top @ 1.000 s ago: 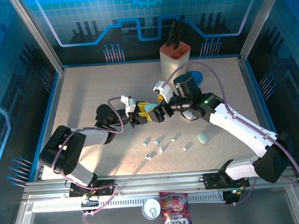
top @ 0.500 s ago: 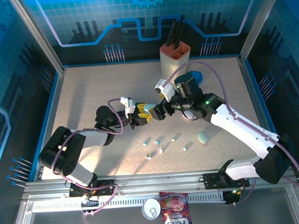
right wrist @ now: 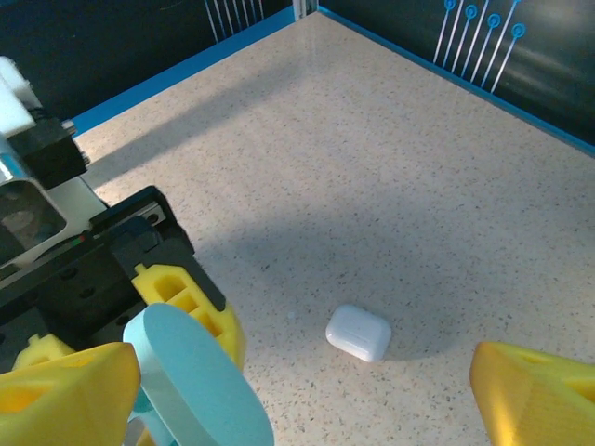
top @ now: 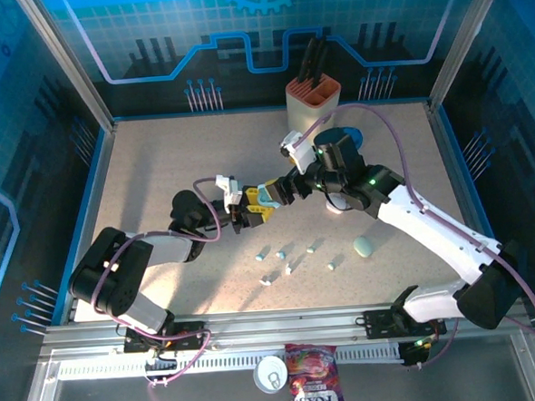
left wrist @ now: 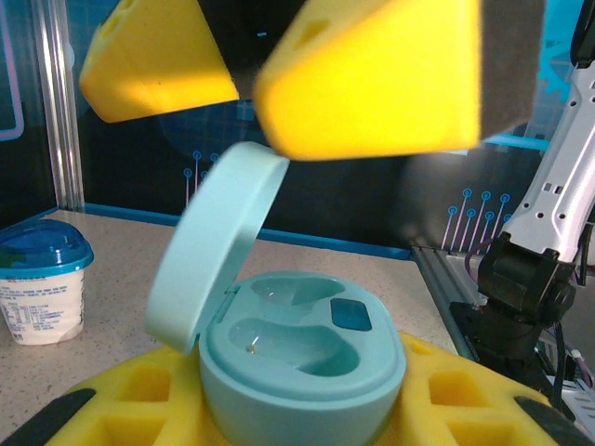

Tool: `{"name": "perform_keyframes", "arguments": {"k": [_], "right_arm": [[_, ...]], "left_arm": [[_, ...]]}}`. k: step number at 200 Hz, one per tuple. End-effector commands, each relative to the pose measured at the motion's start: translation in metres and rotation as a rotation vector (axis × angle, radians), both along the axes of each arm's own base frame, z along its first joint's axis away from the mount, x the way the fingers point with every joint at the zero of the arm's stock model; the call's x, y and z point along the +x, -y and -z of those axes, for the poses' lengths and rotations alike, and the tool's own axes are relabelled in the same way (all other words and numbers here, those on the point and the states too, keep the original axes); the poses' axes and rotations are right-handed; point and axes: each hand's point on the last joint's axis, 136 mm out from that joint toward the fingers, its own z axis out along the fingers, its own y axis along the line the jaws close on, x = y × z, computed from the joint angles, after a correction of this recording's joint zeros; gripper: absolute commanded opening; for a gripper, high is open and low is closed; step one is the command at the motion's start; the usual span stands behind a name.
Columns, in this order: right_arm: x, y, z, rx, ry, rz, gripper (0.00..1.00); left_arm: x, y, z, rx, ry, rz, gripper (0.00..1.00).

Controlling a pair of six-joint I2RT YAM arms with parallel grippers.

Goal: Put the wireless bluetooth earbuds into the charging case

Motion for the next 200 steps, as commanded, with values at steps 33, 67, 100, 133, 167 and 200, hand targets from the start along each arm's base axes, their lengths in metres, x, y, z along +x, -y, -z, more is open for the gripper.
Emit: {"name": "perform_keyframes", "arguments": {"k": [33,67,100,133,167,200], "right_arm": [[0.004,0.01,-0.022,0.073,0.087,0.052,0.91],[-0.001,0.02,-0.025,0.108,0.097,0.084,0.9],[-0.009,0.029,-0.021,0.169,0.025,0.123,0.88],[-0.013,0.054,0.011,0.185,-0.111,0.263,0.86],[-0.031,0.062,0.055,0.234,-0.253,0.287,0.86],[-0.046,0.063,0.103,0.275,-0.438,0.334,0.83]], "left_arm": [[-0.008,0.001,-0.017,-0.025,0.096,0.02,0.33],[-0.006,0.0,-0.016,-0.026,0.092,0.005,0.33],[-0.001,-0.003,-0.014,-0.024,0.101,-0.027,0.33],[0.006,-0.006,-0.017,-0.029,0.121,-0.069,0.34],[0.009,-0.007,-0.024,-0.041,0.132,-0.092,0.32],[0.009,-0.008,-0.029,-0.05,0.139,-0.1,0.29]]}}
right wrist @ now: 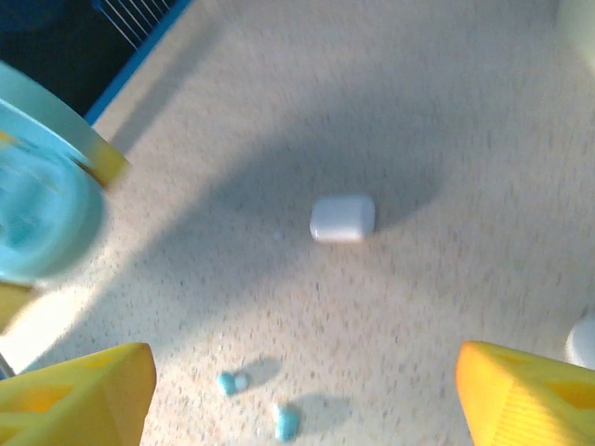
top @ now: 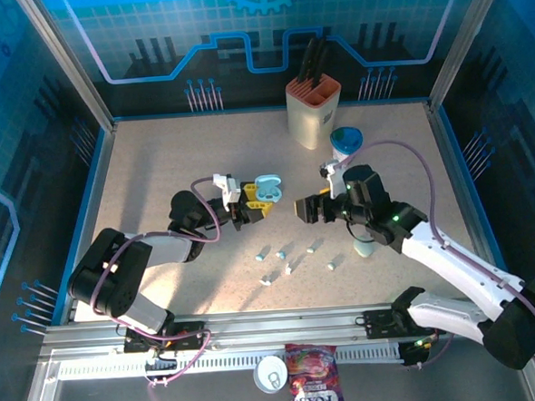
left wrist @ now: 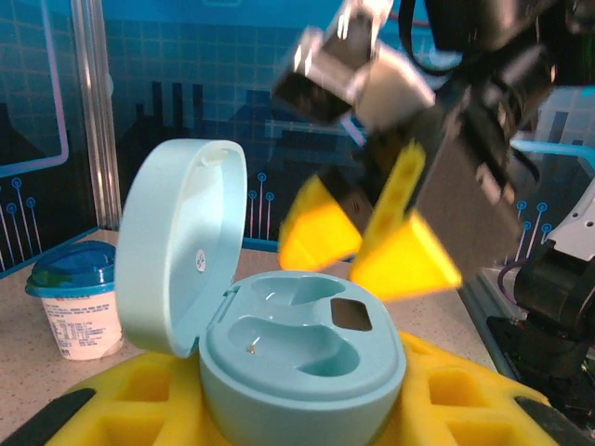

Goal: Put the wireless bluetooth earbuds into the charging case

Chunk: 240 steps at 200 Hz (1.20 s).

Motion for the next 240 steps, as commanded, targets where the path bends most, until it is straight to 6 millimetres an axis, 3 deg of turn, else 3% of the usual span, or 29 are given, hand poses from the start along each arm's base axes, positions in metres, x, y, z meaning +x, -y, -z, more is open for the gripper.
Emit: {"name": "perform_keyframes", "arguments": {"k": [1,55,94,141,240], "right_arm": [[-0.01,-0.004,0.022,0.106,-0.133,0.03,0.83],[-0.022,-0.032,0.082,0.114,-0.392,-0.049,0.82],[-0.022,-0.056,0.104,0.041,-0.397,-0.165,0.8],[-0.034,-0.075,0.117,-0.243,-0.156,-0.381,0.76],[-0.046,-0.125,0.143,-0.79,-0.087,-0.475,0.73]], "left_arm": [[-0.002,-0.004,-0.02,-0.028,0.09,-0.023,0.29],[-0.002,-0.004,-0.024,-0.04,0.068,-0.019,0.27],[0.004,-0.007,-0.025,-0.056,0.039,-0.054,0.28],[0.034,-0.038,-0.028,-0.076,0.015,-0.185,0.3],[0.095,-0.111,-0.051,-0.107,0.018,-0.354,0.31]]}}
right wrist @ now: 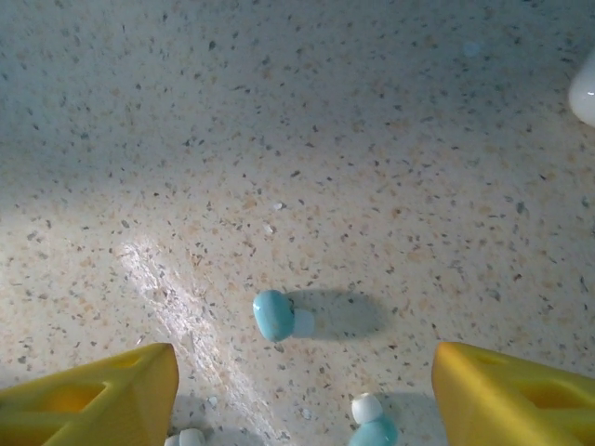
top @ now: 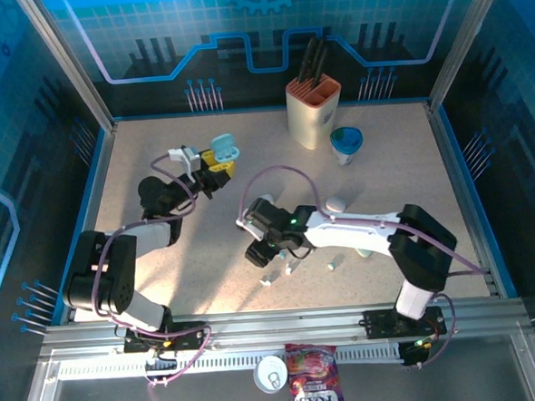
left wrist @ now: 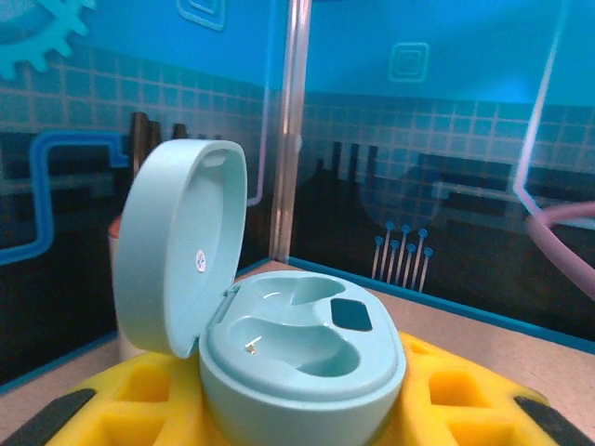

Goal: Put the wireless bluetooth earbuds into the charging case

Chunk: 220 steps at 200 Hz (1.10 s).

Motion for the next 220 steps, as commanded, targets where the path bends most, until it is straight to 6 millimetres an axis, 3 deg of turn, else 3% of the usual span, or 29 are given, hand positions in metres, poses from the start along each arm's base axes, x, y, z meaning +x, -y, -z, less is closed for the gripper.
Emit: {"name": "perform_keyframes", "arguments": {"k": [1,54,86,127,220], "right_arm": [[-0.001,0.013,0.013,-0.196,0.047,-0.002,0.73],[-0.004,-0.003,0.032,-0.354,0.114,-0.064,0.7],[-0.004,-0.004,0.039,-0.418,0.136,-0.088,0.66],[0.0,0.001,0.047,-0.463,0.142,-0.08,0.52],[0.005,0.002,0.053,-0.483,0.137,-0.078,0.42]], "left_arm": [[0.008,-0.011,-0.011,-0.018,0.013,0.001,0.31],[0.014,-0.03,-0.019,-0.036,0.014,-0.047,0.3],[0.018,-0.029,-0.018,-0.05,-0.014,-0.033,0.29],[0.02,-0.03,-0.019,-0.07,-0.034,-0.033,0.27],[0.02,-0.029,-0.02,-0.08,-0.049,-0.021,0.26]]}}
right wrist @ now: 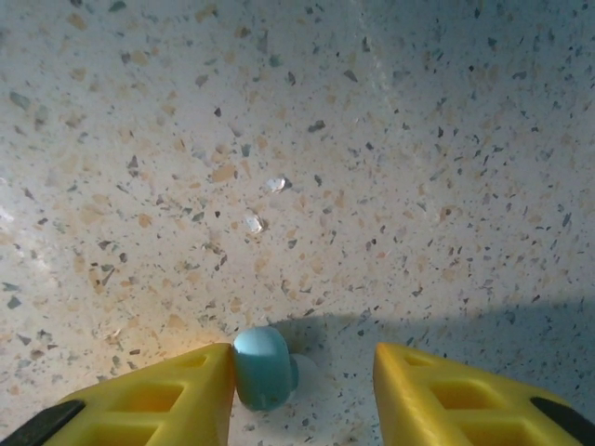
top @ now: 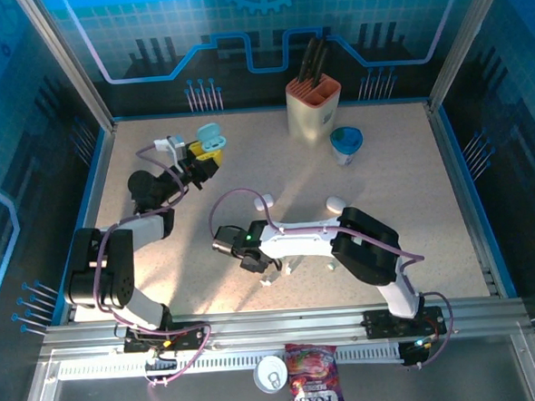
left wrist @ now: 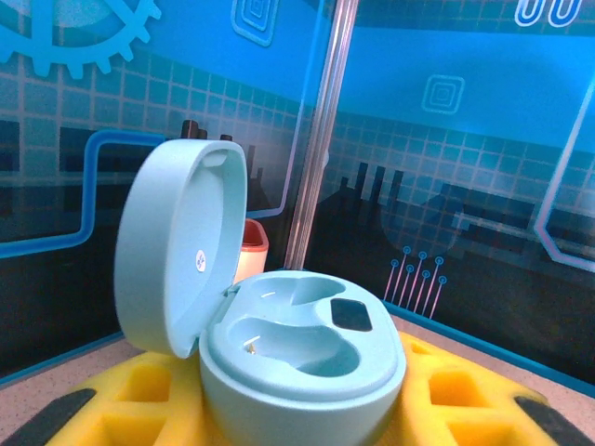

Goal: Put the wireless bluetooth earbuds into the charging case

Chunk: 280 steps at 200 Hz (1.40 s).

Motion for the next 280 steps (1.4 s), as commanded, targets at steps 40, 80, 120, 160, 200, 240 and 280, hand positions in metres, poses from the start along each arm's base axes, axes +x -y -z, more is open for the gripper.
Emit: {"name": "perform_keyframes", "arguments": {"k": [40,80,120,160,200,240,280], "right_arm": [[0.007,0.001,0.001,-0.039,0.013,0.015,0.38],[0.008,0.001,-0.001,-0.041,0.018,0.014,0.31],[0.008,0.001,0.001,-0.045,0.011,0.018,0.23],[0.009,0.001,-0.001,-0.039,0.014,0.024,0.16],[0.016,0.004,-0.023,0.07,0.019,0.11,0.17],[0.038,0.045,-0.04,0.226,0.015,0.407,0.17],[0.053,0.09,-0.04,0.341,-0.033,0.703,0.18]], "left_arm": [[0.001,-0.002,-0.01,-0.007,0.027,0.011,0.26],[0.001,0.0,-0.009,-0.006,0.023,0.023,0.26],[0.001,0.001,-0.009,-0.006,0.02,0.028,0.26],[0.001,0.001,-0.007,-0.003,0.018,0.029,0.25],[0.001,0.005,0.0,-0.002,0.002,0.037,0.25],[0.0,0.007,0.004,0.012,0.013,0.023,0.25],[0.001,0.006,0.007,0.031,0.018,-0.004,0.25]]}}
